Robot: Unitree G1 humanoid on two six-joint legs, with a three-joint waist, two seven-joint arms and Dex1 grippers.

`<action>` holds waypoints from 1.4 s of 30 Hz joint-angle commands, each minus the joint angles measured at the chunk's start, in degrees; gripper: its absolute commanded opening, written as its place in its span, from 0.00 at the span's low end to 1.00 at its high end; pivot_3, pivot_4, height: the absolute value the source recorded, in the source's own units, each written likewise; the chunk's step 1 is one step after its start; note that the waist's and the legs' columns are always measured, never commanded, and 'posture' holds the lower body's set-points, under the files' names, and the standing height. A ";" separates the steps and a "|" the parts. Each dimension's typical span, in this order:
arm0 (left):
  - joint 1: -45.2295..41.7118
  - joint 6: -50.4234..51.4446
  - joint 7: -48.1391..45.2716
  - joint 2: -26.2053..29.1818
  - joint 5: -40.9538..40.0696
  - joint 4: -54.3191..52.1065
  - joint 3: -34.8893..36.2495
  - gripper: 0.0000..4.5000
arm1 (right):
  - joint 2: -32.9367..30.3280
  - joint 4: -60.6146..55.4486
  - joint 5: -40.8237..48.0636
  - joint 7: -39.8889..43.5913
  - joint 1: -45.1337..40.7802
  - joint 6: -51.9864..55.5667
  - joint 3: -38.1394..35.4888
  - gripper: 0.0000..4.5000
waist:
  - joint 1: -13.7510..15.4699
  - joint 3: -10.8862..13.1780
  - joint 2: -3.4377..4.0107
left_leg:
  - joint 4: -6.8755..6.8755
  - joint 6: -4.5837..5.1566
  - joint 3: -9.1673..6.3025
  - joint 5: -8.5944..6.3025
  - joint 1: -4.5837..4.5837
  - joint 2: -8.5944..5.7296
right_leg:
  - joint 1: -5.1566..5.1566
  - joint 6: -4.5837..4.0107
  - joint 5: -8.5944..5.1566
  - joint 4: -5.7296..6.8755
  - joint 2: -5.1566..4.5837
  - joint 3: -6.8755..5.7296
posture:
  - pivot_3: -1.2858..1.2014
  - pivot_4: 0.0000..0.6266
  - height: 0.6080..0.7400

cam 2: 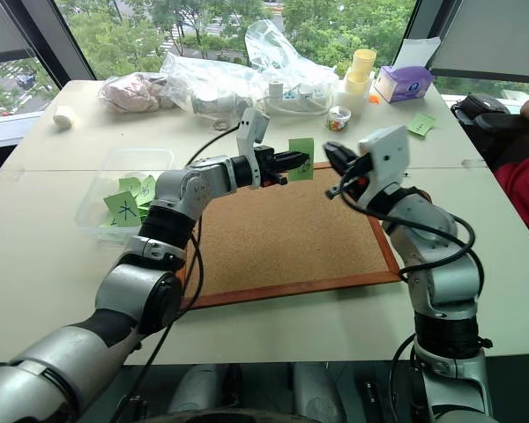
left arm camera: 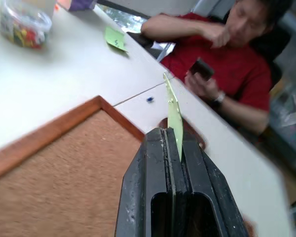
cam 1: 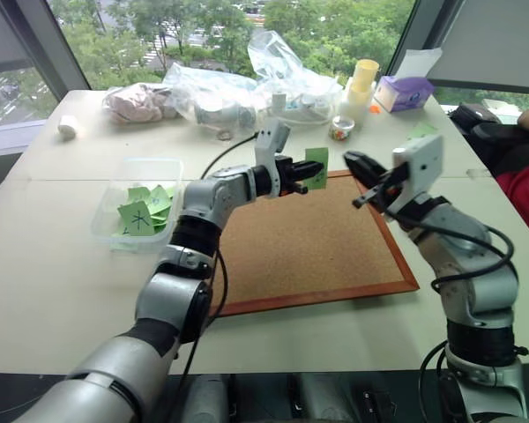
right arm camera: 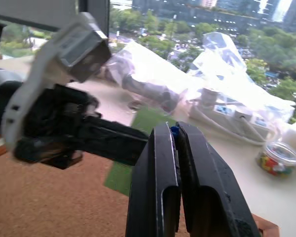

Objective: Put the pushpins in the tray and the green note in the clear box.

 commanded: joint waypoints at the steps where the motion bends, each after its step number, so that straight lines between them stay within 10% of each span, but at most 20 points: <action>1: 0.65 -5.92 -8.77 5.08 5.87 -10.09 -8.99 0.00 | -2.14 2.78 0.52 -4.23 -0.19 5.78 -5.71 0.00 | 0.01 -0.01 0.01 | 0.00 0.00 0.02 0.00 0.01 0.00 | 0.00 0.00 0.00 0.00 -0.01 0.01 | 0.52 0.24 0.99; 6: 2.78 -12.60 -22.85 16.60 11.42 -17.90 -18.25 0.00 | -5.23 14.93 -0.22 -7.93 0.24 14.00 -11.45 0.00 | -0.14 -0.02 0.04 | -0.10 0.00 0.12 0.00 0.10 0.00 | 0.00 -0.02 -0.01 -0.01 -0.01 0.08 | 0.52 0.24 0.99; 19: 5.35 -12.72 -21.45 14.22 12.53 -17.80 -16.82 0.00 | -6.28 33.87 -3.98 -7.08 -4.00 4.51 -9.52 0.00 | -0.47 -0.01 0.06 | -0.13 0.02 0.11 -0.01 0.13 0.01 | 0.00 0.00 -0.01 -0.02 0.02 0.16 | 0.52 0.24 0.99; 29: 6.23 -12.09 -21.53 14.74 13.05 -18.94 -16.82 0.00 | -6.10 36.87 -3.09 -7.53 -5.30 1.71 -9.88 0.99 | -0.49 -0.01 0.07 | -0.15 0.01 0.11 0.00 0.14 0.04 | 0.00 0.00 -0.01 -0.02 0.01 0.16 | 0.52 0.24 0.99; 42: 6.66 -12.82 -21.48 14.83 13.43 -18.63 -16.84 0.00 | -5.23 36.89 -0.83 -10.56 -6.04 -0.58 -13.40 0.99 | -0.49 -0.02 0.08 | -0.15 0.01 0.12 0.00 0.14 0.05 | 0.00 0.00 -0.01 -0.02 0.01 0.16 | 0.52 0.24 0.99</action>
